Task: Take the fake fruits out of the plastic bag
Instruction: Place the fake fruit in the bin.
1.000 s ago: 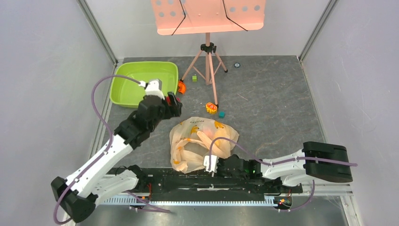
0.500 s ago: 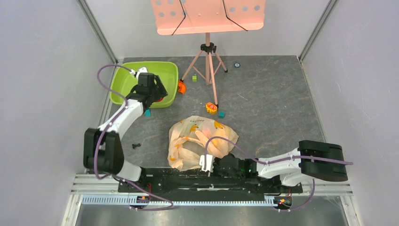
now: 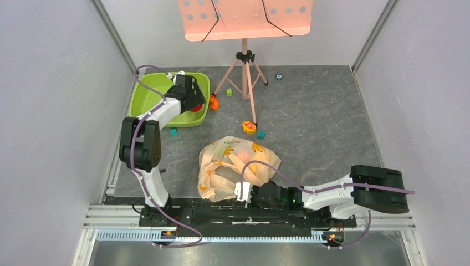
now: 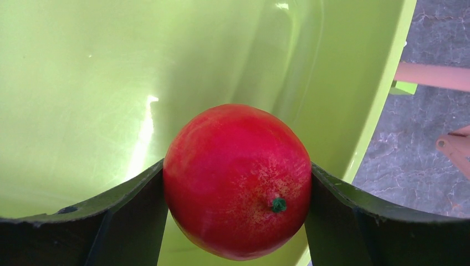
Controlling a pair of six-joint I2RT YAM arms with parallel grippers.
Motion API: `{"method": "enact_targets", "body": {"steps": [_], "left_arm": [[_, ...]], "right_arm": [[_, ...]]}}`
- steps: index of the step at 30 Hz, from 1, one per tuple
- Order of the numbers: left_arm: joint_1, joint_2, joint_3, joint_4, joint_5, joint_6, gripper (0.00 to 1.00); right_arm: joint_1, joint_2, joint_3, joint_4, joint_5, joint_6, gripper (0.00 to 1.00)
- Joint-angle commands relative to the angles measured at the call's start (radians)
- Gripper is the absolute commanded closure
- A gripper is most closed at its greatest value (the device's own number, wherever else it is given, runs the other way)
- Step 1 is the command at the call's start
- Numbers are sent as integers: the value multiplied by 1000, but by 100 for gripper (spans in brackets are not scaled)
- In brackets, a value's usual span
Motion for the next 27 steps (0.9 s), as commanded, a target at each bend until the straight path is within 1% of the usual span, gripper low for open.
{"method": "enact_targets", "body": {"steps": [1,9,13,19,23,27], "left_arm": [[1,63,91,-45,15,45,41],[1,113,132,-114,24,57,33],[1,116,142,-134,31,81,25],[1,62,152,-160,41,90,8],[3,-2,161,-176,53,97,1],[11,-88,166,-203,92,103,0]], "right_arm": [[-4,0,22,14,11,15,100],[-6,6,30,12,15,17,100],[-6,8,37,5,15,17,98],[-6,0,48,-13,13,17,94],[-6,-12,53,-22,16,14,90],[-5,-26,62,-31,4,13,80]]}}
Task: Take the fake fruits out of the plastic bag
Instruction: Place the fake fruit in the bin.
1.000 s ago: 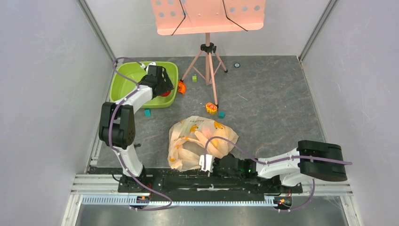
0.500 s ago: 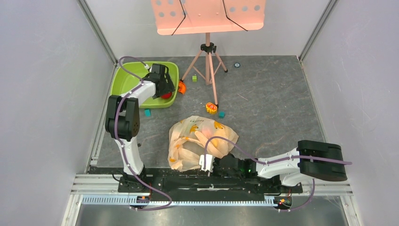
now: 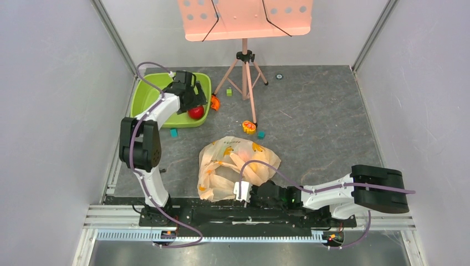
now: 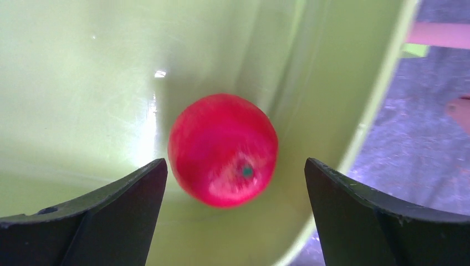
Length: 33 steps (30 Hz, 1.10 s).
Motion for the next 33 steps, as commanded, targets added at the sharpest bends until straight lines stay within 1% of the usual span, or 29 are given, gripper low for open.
{"method": "enact_targets", "body": {"steps": [1,5,6,9,13,15,16,18,20,21,22,23,24,26,28,29,30,32,33], "left_arm": [[8,-165,52,-21,50,63,0],[12,-290,36,-28,46,69,0],[18,-314,35,-33,49,63,0],[68,-395,12,-19,124,12,0],[174,-503,-84,53,331,-89,0],[229,-554,-135,84,401,-140,0],[240,-585,-165,109,427,-146,0],[240,-650,-204,122,436,-140,0],[239,-707,-227,123,460,-117,1],[235,-736,-231,107,469,-102,3],[225,-761,-235,92,483,-77,3],[212,-796,-245,81,492,-55,5],[198,-830,-257,68,482,-38,7],[120,-911,-293,51,447,-30,13],[34,-998,-325,21,389,-30,21],[-21,-1029,-339,1,353,-32,27],[-70,-1064,-357,-12,319,-37,30],[-189,-1118,-396,-35,268,-56,49],[-233,-1145,-415,-42,246,-72,62]], "right_arm": [[-5,-31,46,1,-7,5,75],[-4,-68,48,-10,-1,11,52],[-3,-81,47,-11,5,12,42],[-4,-124,50,-26,14,14,38],[-4,-174,86,-95,-25,19,35],[-2,-199,112,-137,-65,24,34],[-2,-212,122,-149,-77,28,33],[-1,-247,131,-159,-86,45,33],[-1,-290,136,-164,-41,88,33],[-1,-306,141,-175,-4,120,33],[-1,-321,151,-193,44,162,34],[-1,-329,161,-215,89,210,37],[-2,-333,174,-241,114,246,42],[-2,-326,197,-278,151,300,58],[-2,-301,218,-309,162,349,74],[-2,-281,230,-327,165,379,80],[-2,-260,238,-335,161,404,86],[-2,-223,237,-328,158,446,94],[-2,-202,234,-325,167,472,98]]}}
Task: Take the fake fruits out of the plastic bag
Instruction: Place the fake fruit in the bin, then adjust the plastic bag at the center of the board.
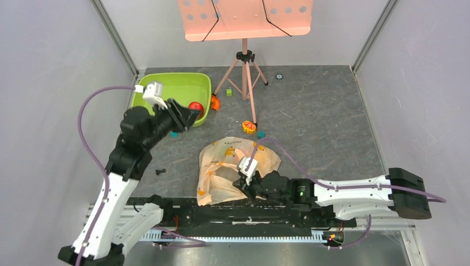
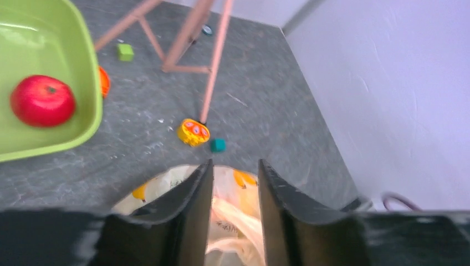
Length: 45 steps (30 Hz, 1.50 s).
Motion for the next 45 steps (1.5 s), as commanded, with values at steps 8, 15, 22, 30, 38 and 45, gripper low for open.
{"method": "enact_targets", "body": {"steps": [8,15,22,30,38,45], "left_arm": [[-440,-192,-263,-50,-213,-167,98],[-818,-101,-304,-38,-530,-210,98],[-1000,77,-332,39,-673,-243,98],[-1028,107,-463,108,-789,-310,98],[-1027,248,-512,298,-852,-292,98],[-1027,382,-502,328,-885,-308,98]], "right_arm": [[-21,199,16,10,126,302,100],[-68,235,3,8,241,410,100],[-97,205,-38,50,268,455,100],[-120,158,-81,53,291,490,100],[-125,176,-74,61,275,475,100],[-125,211,-57,55,263,469,100]]}}
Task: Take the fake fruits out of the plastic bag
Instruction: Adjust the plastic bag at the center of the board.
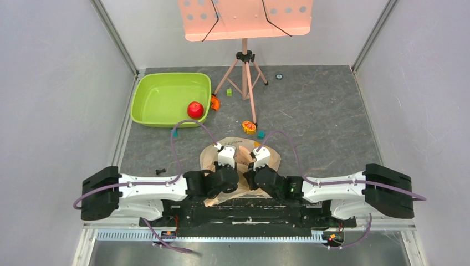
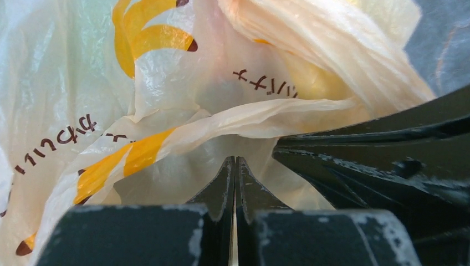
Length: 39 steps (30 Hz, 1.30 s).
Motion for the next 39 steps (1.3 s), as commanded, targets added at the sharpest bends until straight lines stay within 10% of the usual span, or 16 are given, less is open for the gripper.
{"method": "enact_targets", "body": {"steps": [1,21,39], "left_arm": [[-3,66,7,42,-80,-64,98],[-2,233,-36,-41,-148,-256,98],[21,235,-49,-70,-145,-296,98]], "right_arm": [[-3,30,22,16,7,5,100],[-43,200,107,65,378,-118,99],[-274,37,167,138,286,-390,91]]}}
